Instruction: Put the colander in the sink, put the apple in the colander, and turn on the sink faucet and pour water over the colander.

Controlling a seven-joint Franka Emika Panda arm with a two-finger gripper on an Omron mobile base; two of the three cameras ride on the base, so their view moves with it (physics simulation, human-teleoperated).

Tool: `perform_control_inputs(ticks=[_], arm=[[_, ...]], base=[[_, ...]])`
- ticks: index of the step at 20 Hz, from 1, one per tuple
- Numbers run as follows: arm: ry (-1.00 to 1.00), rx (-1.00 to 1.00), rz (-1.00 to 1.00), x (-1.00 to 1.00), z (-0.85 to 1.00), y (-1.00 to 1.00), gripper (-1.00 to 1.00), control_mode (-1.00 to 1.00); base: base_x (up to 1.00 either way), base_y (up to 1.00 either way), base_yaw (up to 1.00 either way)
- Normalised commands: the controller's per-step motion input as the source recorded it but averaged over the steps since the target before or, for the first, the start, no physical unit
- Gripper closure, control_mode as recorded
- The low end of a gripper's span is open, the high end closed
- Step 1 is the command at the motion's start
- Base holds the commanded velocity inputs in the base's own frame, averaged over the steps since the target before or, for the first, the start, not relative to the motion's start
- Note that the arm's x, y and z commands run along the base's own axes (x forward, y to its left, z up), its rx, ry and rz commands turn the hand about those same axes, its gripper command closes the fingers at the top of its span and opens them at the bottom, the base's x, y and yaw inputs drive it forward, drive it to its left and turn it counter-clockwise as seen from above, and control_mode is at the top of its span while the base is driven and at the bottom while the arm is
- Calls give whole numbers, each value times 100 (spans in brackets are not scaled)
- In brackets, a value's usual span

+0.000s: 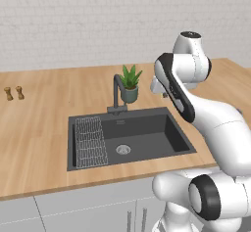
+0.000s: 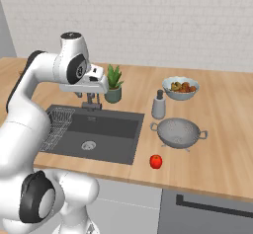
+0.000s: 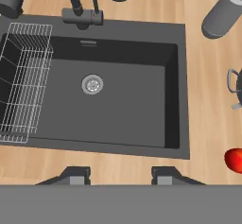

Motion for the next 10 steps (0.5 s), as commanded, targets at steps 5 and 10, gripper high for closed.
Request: perform_control_inputs(ticks=[5,10], arm=[[0,0,0,0,0,0,-100,-100],[0,1,0,0,-1,-21,-100,-100]], base=[[0,0,0],[0,0,0]])
